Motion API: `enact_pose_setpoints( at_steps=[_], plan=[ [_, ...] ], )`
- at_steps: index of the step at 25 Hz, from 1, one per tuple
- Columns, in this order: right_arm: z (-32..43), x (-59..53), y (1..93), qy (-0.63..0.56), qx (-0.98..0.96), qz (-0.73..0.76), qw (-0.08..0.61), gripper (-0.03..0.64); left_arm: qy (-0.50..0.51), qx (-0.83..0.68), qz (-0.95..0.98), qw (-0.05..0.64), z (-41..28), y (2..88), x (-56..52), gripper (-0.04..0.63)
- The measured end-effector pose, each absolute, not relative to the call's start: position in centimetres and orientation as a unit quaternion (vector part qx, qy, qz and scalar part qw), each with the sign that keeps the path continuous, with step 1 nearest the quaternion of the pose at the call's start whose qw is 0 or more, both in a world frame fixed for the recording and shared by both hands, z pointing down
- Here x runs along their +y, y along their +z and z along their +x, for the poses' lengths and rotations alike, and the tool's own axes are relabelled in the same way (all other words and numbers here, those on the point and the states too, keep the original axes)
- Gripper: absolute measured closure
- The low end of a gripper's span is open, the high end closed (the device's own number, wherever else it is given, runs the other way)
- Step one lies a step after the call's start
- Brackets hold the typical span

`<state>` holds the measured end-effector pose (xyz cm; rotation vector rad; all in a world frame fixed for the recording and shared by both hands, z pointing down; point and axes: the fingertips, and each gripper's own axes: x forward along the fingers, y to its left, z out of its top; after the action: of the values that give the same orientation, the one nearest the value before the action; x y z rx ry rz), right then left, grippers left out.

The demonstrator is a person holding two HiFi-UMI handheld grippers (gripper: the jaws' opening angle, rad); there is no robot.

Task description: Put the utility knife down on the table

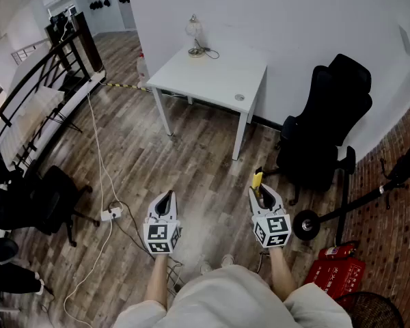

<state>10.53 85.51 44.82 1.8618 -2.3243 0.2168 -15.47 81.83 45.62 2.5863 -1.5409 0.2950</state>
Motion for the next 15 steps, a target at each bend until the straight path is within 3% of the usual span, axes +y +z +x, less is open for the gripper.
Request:
enact_pose_setpoints(
  at_steps=[15],
  plan=[
    [12.4,84.7,44.9,0.069,-0.788,0.608,0.070,0.508,0.100,-0.511,0.852,0.058,-12.7,45.9,81.4,0.589]
  ],
)
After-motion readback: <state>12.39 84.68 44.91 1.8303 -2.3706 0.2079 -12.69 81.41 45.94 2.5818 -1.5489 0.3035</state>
